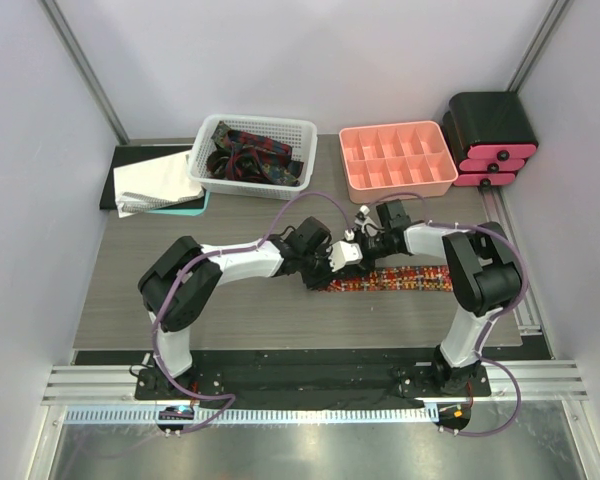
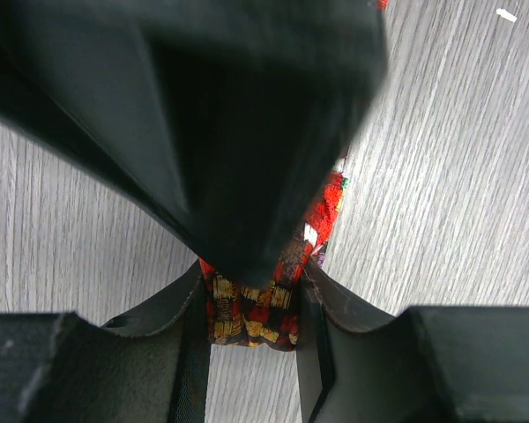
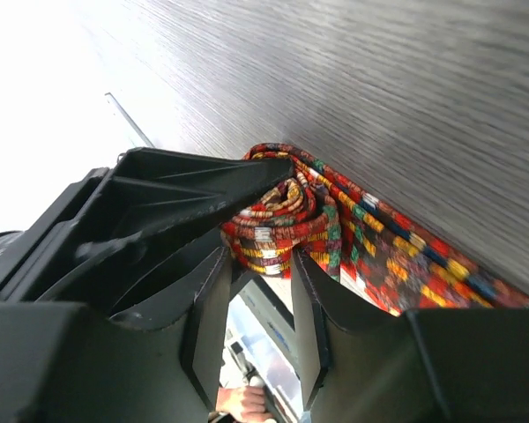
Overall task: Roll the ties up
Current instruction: Roll the tie at the center of the board.
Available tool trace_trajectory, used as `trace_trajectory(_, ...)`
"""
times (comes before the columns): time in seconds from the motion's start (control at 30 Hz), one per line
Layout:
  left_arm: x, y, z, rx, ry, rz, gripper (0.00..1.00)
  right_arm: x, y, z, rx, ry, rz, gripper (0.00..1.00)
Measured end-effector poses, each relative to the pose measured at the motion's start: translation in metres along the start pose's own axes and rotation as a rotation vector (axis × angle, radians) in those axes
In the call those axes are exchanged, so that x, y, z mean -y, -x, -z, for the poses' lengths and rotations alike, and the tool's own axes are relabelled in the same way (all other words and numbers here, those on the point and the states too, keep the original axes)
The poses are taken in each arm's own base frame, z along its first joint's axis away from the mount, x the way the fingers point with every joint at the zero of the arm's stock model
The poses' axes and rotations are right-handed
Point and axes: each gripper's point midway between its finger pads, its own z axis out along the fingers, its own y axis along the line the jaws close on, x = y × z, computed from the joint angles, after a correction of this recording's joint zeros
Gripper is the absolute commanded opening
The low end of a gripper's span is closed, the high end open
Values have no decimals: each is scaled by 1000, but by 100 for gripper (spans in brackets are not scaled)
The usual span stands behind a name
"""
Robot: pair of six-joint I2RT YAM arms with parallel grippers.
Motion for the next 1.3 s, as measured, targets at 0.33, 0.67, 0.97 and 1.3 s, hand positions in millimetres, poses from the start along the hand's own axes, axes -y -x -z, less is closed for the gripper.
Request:
trace_trajectory(0.33,0,0,0,0,0,2,17,6,-6,-12,-44,28,-47,1)
trace_trajectory(0.67,-1,-6,9,27,-23,44,67,13,-4,-16,-63,-6,-40,1)
trace_trajectory(0.97,0,-22,35,120,-16,86,84,16,-2,-14,-80,-38,-19,1)
trace_trajectory(1.3,3,-3,25,284,-44,68,82,31,1,-1,-78,-71,-17,1)
